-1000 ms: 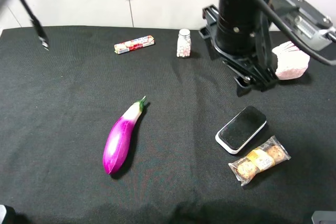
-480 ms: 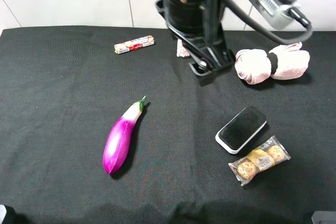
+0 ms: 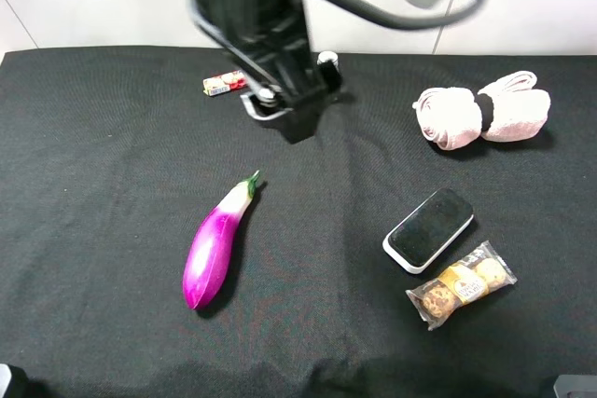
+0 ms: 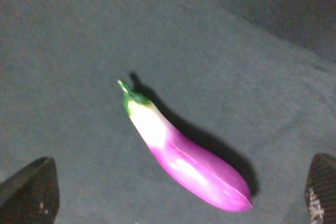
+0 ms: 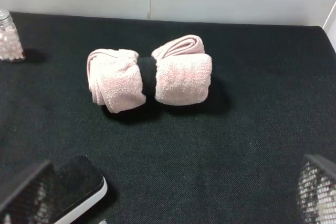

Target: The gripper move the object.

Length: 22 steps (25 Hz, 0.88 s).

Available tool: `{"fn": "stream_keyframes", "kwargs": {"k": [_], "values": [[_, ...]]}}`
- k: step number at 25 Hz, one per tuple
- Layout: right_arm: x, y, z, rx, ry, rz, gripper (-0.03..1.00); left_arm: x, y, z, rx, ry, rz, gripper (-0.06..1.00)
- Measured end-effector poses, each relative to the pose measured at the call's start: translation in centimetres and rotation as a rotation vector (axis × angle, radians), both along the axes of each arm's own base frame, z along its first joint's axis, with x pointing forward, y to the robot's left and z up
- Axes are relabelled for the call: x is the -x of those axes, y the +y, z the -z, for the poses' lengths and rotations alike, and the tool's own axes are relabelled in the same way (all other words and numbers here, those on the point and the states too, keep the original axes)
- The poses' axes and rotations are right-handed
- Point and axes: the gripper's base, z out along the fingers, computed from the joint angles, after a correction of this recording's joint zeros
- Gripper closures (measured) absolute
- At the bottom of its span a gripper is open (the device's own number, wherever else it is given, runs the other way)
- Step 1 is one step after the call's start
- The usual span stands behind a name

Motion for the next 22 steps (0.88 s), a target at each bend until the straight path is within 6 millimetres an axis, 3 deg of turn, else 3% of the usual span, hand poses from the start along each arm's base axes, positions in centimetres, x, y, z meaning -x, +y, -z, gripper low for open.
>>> {"fn": "stream_keyframes", "kwargs": {"k": [10, 15, 22], "values": [[0.0, 0.0, 0.0, 0.000, 0.000, 0.000, 0.27, 2.6, 6.3, -1.9, 0.070, 0.014, -0.041, -0.05], [0.0, 0.0, 0.0, 0.000, 0.000, 0.000, 0.27, 4.3, 9.2, -4.5, 0.139, -0.072, -0.049, -0.05], [0.0, 0.0, 0.0, 0.000, 0.000, 0.000, 0.27, 6.0, 12.0, -6.3, 0.199, -0.155, -0.068, -0.05]]}}
